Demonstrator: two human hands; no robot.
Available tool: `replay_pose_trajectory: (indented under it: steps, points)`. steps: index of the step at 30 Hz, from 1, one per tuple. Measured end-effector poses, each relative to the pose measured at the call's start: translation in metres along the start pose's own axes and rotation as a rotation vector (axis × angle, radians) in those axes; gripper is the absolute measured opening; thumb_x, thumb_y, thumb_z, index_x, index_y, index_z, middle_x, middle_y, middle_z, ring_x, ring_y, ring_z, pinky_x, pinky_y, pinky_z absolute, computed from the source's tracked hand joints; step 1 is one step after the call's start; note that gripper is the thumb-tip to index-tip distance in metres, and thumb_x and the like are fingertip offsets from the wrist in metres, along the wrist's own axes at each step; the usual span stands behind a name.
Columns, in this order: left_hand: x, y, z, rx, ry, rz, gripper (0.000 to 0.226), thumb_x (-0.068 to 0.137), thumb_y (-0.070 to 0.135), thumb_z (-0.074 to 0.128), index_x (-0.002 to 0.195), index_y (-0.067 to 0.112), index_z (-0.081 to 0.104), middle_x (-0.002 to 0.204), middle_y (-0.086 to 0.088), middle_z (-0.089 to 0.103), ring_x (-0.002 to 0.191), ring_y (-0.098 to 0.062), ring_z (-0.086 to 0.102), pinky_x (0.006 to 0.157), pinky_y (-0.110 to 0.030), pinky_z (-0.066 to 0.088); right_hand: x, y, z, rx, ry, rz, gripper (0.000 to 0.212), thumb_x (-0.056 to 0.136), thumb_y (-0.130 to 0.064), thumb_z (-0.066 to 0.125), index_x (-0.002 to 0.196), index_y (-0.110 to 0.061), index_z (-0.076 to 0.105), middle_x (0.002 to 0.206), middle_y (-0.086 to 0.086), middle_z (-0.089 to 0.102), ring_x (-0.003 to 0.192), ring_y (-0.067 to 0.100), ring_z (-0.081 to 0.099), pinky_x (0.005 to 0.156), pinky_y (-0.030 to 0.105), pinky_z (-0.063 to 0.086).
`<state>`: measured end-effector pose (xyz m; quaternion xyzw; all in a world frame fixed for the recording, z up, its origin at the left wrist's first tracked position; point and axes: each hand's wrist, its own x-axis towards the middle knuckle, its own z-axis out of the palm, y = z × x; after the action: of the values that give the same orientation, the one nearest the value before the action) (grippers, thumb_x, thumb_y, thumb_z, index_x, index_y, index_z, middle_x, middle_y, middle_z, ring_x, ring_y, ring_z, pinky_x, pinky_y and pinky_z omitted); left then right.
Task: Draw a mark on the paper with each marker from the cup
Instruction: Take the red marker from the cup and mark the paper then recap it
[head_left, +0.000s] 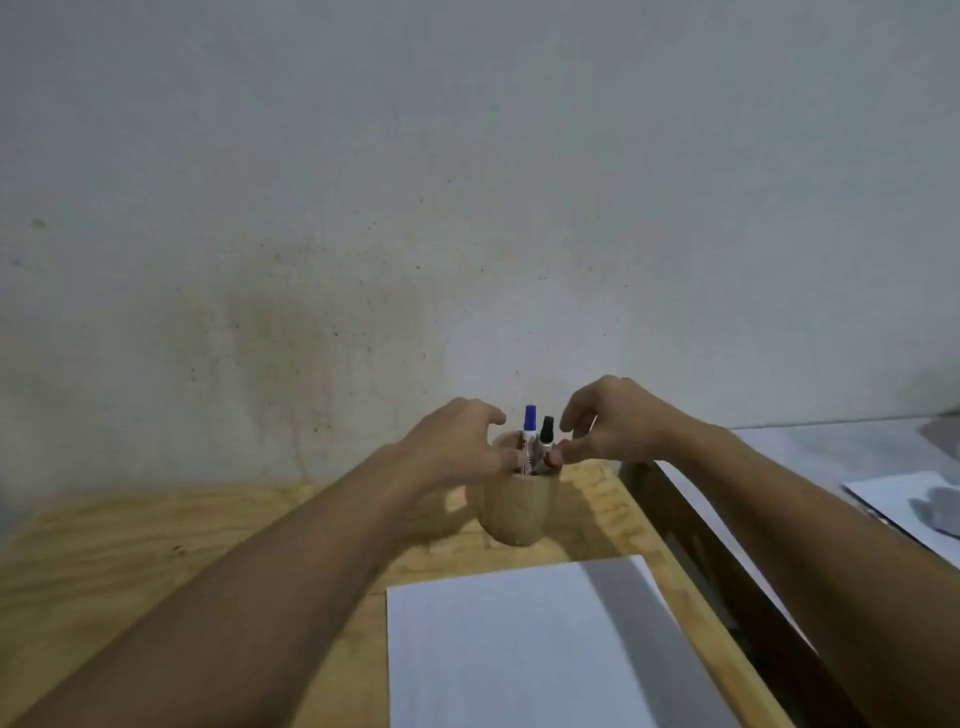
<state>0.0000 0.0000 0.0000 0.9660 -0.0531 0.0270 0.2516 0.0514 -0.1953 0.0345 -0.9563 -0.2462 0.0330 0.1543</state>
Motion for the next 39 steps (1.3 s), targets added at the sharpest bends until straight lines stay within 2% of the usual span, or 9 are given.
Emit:
replay_pose_trajectory:
  steps: [4,10,14,19,23,28,32,36,39]
  points:
    - [-0.002,-0.002,0.010,-0.029,0.026,-0.022,0.051,0.076,0.045,0.068,0.118,0.015,0.063,0.124,-0.009,0.064,0.111,-0.026,0.060,0.093,-0.041,0.049,-0.001,0.003,0.021,0.102,0.026,0.007,0.028,0.067,-0.039,0.085,0.082,-0.017,0.075,0.082,0.003,0.073,0.078,0.019,0.066,0.070,0.034,0.055]
    - [0.001,-0.004,0.012,-0.154,0.059,-0.031,0.056,0.079,0.041,0.069,0.127,0.016,0.058,0.133,-0.004,0.059,0.119,-0.022,0.054,0.090,-0.030,0.041,-0.004,0.008,0.020,0.290,0.162,-0.027,0.019,0.071,-0.036,0.082,0.077,-0.019,0.075,0.076,-0.002,0.073,0.075,0.018,0.068,0.073,0.043,0.058]
    - [0.000,-0.009,0.017,-0.157,0.032,-0.043,0.061,0.081,0.045,0.064,0.134,0.018,0.050,0.141,-0.005,0.052,0.126,-0.024,0.049,0.096,-0.034,0.040,-0.013,-0.003,-0.007,0.547,0.260,-0.086,0.018,0.086,-0.023,0.070,0.096,-0.008,0.067,0.094,0.005,0.074,0.088,0.025,0.071,0.081,0.049,0.059]
    - [-0.027,-0.006,0.014,-0.126,0.161,-0.032,0.065,0.080,0.043,0.067,0.137,0.019,0.046,0.142,-0.004,0.050,0.127,-0.022,0.048,0.101,-0.038,0.042,-0.050,-0.035,-0.035,0.768,0.359,-0.186,0.019,0.099,-0.024,0.051,0.110,-0.010,0.050,0.095,0.009,0.071,0.088,0.021,0.073,0.080,0.037,0.059]
    - [-0.029,0.012,-0.010,-0.406,0.368,0.041,0.039,0.080,0.026,0.072,0.117,0.013,0.065,0.110,-0.002,0.069,0.096,-0.013,0.064,0.082,-0.026,0.050,-0.056,-0.044,-0.033,0.666,0.335,-0.192,0.020,0.095,-0.028,0.058,0.108,-0.014,0.061,0.085,0.010,0.064,0.065,0.014,0.066,0.058,0.025,0.057]
    - [-0.048,0.019,-0.027,-0.916,0.291,0.078,0.029,0.076,0.001,0.073,0.102,0.011,0.071,0.091,-0.012,0.071,0.083,-0.024,0.069,0.078,-0.037,0.060,-0.064,-0.044,-0.012,0.546,0.068,-0.102,0.013,0.090,-0.014,0.064,0.093,-0.018,0.076,0.082,0.007,0.073,0.058,0.001,0.063,0.054,0.013,0.050]
    - [-0.069,0.001,-0.014,-1.057,0.189,0.046,0.021,0.079,-0.005,0.066,0.095,0.007,0.072,0.084,-0.011,0.069,0.070,-0.019,0.065,0.073,-0.033,0.059,-0.070,-0.053,0.012,0.689,-0.062,-0.101,0.013,0.090,-0.011,0.065,0.091,-0.006,0.078,0.073,0.012,0.070,0.062,0.014,0.065,0.060,0.027,0.058]
    - [-0.085,-0.022,0.000,-1.121,0.145,-0.029,0.012,0.084,0.002,0.063,0.090,0.008,0.072,0.078,-0.011,0.062,0.058,-0.014,0.058,0.066,-0.030,0.057,-0.075,-0.064,0.035,0.667,-0.110,-0.092,0.029,0.096,-0.019,0.059,0.082,0.003,0.071,0.053,-0.005,0.060,0.042,0.005,0.052,0.043,0.018,0.041]
    - [-0.094,-0.033,0.009,-1.102,0.186,-0.116,0.009,0.084,0.000,0.062,0.086,0.004,0.070,0.069,-0.009,0.057,0.048,-0.011,0.054,0.057,-0.023,0.055,-0.073,-0.073,0.059,0.641,-0.060,-0.122,0.032,0.096,-0.021,0.058,0.083,0.006,0.071,0.057,0.009,0.053,0.040,0.007,0.043,0.043,0.019,0.035]
